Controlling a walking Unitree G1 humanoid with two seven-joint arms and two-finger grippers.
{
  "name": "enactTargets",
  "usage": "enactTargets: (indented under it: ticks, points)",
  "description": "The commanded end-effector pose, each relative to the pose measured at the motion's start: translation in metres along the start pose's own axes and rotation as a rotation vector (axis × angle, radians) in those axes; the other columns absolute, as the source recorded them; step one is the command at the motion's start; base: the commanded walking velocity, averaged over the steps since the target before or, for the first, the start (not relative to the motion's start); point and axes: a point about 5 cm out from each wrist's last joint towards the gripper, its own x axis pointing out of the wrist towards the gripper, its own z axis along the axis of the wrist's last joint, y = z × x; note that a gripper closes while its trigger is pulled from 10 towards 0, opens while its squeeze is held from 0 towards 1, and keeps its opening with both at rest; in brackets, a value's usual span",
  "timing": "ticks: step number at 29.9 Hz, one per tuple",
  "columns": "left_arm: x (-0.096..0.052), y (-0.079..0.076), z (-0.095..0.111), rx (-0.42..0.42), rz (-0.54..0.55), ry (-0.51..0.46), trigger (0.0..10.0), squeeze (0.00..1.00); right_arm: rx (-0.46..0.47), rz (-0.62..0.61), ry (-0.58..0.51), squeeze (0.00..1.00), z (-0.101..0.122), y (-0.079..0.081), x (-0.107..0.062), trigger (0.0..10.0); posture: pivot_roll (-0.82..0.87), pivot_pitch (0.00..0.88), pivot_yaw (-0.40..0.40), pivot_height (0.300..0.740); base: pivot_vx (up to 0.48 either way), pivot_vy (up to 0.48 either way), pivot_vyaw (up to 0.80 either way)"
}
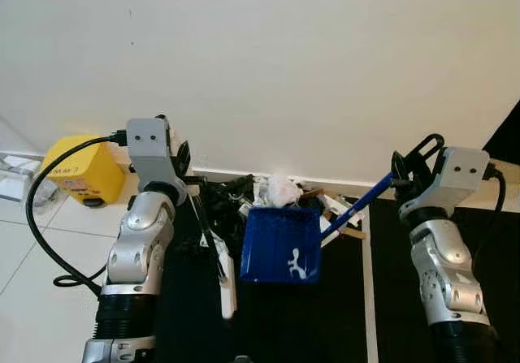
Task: Sweep floor
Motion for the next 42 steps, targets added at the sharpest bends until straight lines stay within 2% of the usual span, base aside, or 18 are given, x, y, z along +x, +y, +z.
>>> enactTargets:
  ticks: [1, 6, 7, 8, 10, 13, 15, 18, 20, 22, 23, 28, 32, 35, 39, 42]
  points:
    - [-0.004, 0.004, 0.008, 0.033, 0.03, -0.052, 10.0, 0.0, 0.002, 0.026, -0.023, 0.0, 0.003, 0.002, -0.001, 10.0, 0.0, 0.16, 0.032, 0.74, 0.0, 0.0, 0.0]
    - [-0.007, 0.001, 0.007, 0.059, 0.03, -0.056, 10.0, 0.0, -0.014, 0.038, 0.002, 0.0, -0.004, -0.001, -0.002, 10.0, 0.02, 0.153, 0.03, 0.74, 0.0, 0.0, 0.0]
    - [-0.006, -0.003, 0.005, 0.064, 0.023, -0.059, 10.0, 0.0, -0.028, 0.038, 0.012, 0.0, -0.009, -0.005, -0.002, 10.0, 0.04, 0.139, 0.054, 0.74, 0.0, 0.0, 0.0]
    - [-0.006, -0.009, -0.008, 0.077, 0.001, -0.05, 10.0, 0.0, -0.078, 0.029, 0.035, 0.0, -0.019, -0.008, -0.005, 10.0, 0.01, 0.13, 0.091, 0.74, 0.0, 0.0, 0.0]
    - [-0.006, -0.009, -0.008, 0.077, 0.001, -0.05, 10.0, 0.0, -0.078, 0.029, 0.035, 0.0, -0.019, -0.008, -0.005, 10.0, 0.01, 0.13, 0.091, 0.74, 0.0, 0.0, 0.0]
    - [-0.009, -0.007, -0.026, 0.092, -0.031, -0.026, 10.0, 0.0, -0.094, 0.014, 0.052, 0.0, -0.03, -0.006, -0.01, 10.0, 0.01, 0.121, 0.04, 0.74, 0.0, 0.0, 0.0]
    - [-0.009, -0.007, -0.026, 0.092, -0.031, -0.026, 10.0, 0.0, -0.094, 0.014, 0.052, 0.0, -0.03, -0.006, -0.01, 10.0, 0.01, 0.121, 0.04, 0.74, 0.0, 0.0, 0.0]
    - [-0.013, 0.0, -0.047, 0.078, 0.005, 0.035, 10.0, 0.0, -0.172, 0.064, 0.127, 0.0, -0.048, -0.008, -0.014, 10.0, 0.02, 0.101, 0.031, 0.74, 0.0, 0.0, 0.0]
    - [-0.013, 0.0, -0.047, 0.078, 0.005, 0.035, 10.0, 0.0, -0.172, 0.064, 0.127, 0.0, -0.048, -0.008, -0.014, 10.0, 0.02, 0.101, 0.031, 0.74, 0.0, 0.0, 0.0]
    - [-0.018, 0.0, -0.067, 0.076, -0.008, 0.102, 10.0, 0.0, -0.172, 0.067, 0.185, 0.0, -0.06, -0.014, -0.014, 10.0, 0.02, 0.096, 0.036, 0.74, 0.0, 0.0, 0.0]
    - [-0.018, 0.0, -0.067, 0.076, -0.008, 0.102, 10.0, 0.0, -0.172, 0.067, 0.185, 0.0, -0.06, -0.014, -0.014, 10.0, 0.02, 0.096, 0.036, 0.74, 0.0, 0.0, 0.0]
    - [-0.028, -0.008, -0.106, 0.07, -0.057, 0.192, 10.0, 0.0, -0.15, 0.029, 0.248, 0.0, -0.079, -0.019, -0.021, 10.0, -0.02, 0.085, 0.059, 0.74, 0.0, 0.0, 0.0]
    - [-0.029, -0.008, -0.115, 0.07, -0.064, 0.21, 10.0, 0.0, -0.16, 0.034, 0.263, 0.0, -0.087, -0.015, -0.022, 10.0, -0.02, 0.085, 0.064, 0.74, 0.0, 0.0, 0.0]
    - [-0.028, -0.001, -0.127, 0.072, -0.026, 0.248, 10.0, 0.0, -0.152, 0.06, 0.28, 0.0, -0.097, -0.009, -0.026, 10.0, -0.03, 0.076, 0.069, 0.74, 0.0, 0.0, 0.0]
    - [-0.028, 0.008, -0.131, 0.066, 0.01, 0.25, 10.0, 0.0, -0.163, 0.082, 0.283, 0.0, -0.101, -0.005, -0.029, 10.0, -0.03, 0.072, 0.07, 0.74, 0.0, 0.0, 0.0]
    - [-0.029, 0.011, -0.132, 0.097, 0.01, 0.236, 10.0, 0.0, -0.172, 0.108, 0.286, 0.0, -0.103, -0.004, -0.032, 10.0, -0.03, 0.068, 0.068, 0.74, 0.0, 0.0, 0.0]
